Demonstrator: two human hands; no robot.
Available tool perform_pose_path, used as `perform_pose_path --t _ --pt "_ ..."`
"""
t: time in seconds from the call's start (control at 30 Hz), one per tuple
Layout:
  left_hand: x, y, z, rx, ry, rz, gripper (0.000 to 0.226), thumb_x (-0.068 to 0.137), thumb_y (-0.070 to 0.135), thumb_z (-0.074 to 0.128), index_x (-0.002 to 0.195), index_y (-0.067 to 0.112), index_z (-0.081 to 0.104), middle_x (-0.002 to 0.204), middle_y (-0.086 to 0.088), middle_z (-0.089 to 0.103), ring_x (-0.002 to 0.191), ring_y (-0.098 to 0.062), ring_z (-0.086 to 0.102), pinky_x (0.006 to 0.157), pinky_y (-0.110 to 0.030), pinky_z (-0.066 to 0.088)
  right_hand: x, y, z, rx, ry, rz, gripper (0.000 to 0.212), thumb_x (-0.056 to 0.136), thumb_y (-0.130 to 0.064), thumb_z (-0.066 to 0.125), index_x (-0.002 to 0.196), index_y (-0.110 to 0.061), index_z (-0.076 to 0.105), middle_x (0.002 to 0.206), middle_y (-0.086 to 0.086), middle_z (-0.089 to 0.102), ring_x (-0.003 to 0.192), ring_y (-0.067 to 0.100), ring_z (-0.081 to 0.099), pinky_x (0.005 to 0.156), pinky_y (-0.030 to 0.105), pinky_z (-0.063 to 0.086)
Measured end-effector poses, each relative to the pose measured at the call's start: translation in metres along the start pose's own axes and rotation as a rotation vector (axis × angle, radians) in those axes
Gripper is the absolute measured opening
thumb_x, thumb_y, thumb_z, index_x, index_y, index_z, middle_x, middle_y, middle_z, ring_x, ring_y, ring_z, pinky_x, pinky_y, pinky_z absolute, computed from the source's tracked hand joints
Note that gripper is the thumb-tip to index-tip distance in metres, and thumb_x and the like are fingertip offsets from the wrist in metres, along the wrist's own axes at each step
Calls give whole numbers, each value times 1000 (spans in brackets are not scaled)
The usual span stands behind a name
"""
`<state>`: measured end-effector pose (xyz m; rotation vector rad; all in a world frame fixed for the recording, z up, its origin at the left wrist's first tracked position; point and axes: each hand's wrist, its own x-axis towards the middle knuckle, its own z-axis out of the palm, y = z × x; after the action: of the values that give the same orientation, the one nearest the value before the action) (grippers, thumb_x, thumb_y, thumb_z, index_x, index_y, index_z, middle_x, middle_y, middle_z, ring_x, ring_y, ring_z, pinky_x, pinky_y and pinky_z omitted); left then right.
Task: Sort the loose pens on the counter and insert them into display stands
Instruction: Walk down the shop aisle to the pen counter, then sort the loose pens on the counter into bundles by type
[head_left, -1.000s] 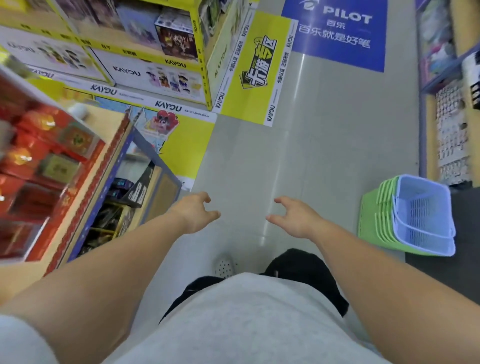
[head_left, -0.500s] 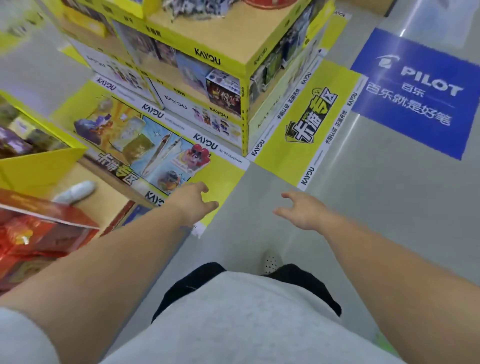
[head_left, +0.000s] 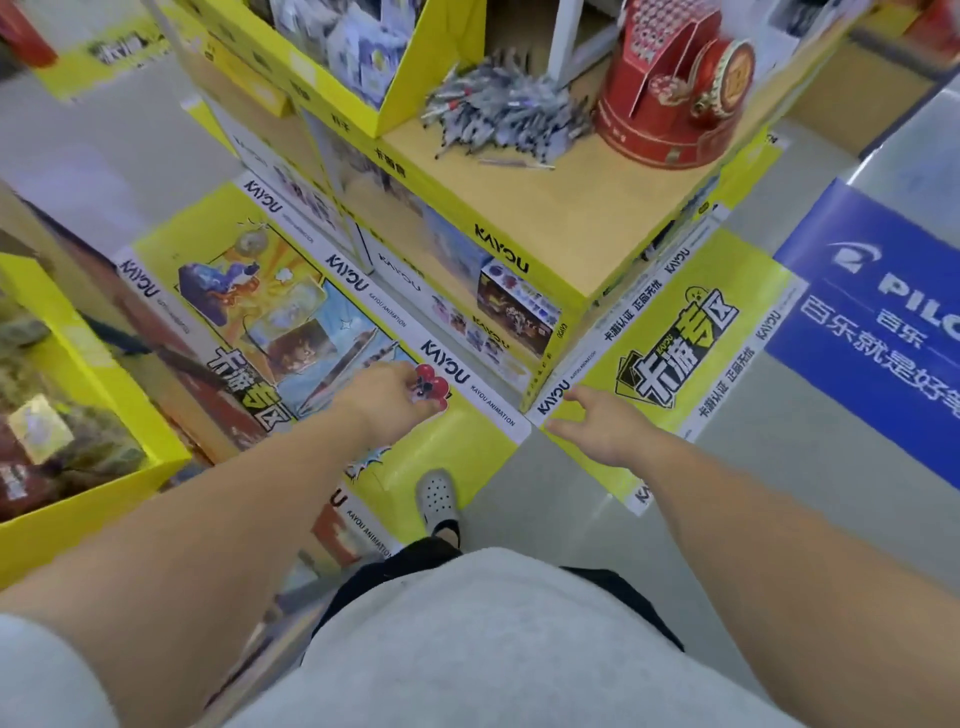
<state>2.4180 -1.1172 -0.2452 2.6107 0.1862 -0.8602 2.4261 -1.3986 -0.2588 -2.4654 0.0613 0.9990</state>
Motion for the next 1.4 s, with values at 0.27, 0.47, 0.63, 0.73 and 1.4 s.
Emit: perform_pose_path --t 0.27,0.47,0.63,0.73,1.4 --pt "118 -26 -112 -17 -38 1 67 96 56 57 148 17 42 147 -13 47 121 -31 54 94 -39 45 99 -101 -80 49 9 -10 69 97 -52 57 154 -21 35 156 4 40 132 27 49 101 37 42" --pt "195 -21 -167 -14 -50 -2 66 96 56 57 149 18 42 154 -10 40 122 -30 56 98 -42 47 181 -134 -129 23 33 -22 64 96 -52 57 148 -18 43 150 6 46 129 28 52 93 34 44" --pt "255 2 -209 -16 -27 4 64 98 51 58 149 16 41 155 -10 38 127 -29 52 105 -42 42 257 -148 -179 9 22 -17 69 95 -59 55 151 -23 39 156 8 38 133 29 47 103 38 42" --pt "285 19 -229 -18 -21 20 64 97 51 58 148 16 42 152 -10 41 123 -28 55 103 -41 45 292 -155 -210 -12 12 -21 70 95 -59 55 152 -22 37 156 7 38 134 28 48 104 38 43" --pt "495 128 -337 231 -25 468 34 93 50 62 103 19 53 92 -1 53 81 -22 55 62 -32 41 394 -181 -304 231 330 291 57 98 -47 55 142 -12 53 143 10 56 129 28 53 99 32 43"
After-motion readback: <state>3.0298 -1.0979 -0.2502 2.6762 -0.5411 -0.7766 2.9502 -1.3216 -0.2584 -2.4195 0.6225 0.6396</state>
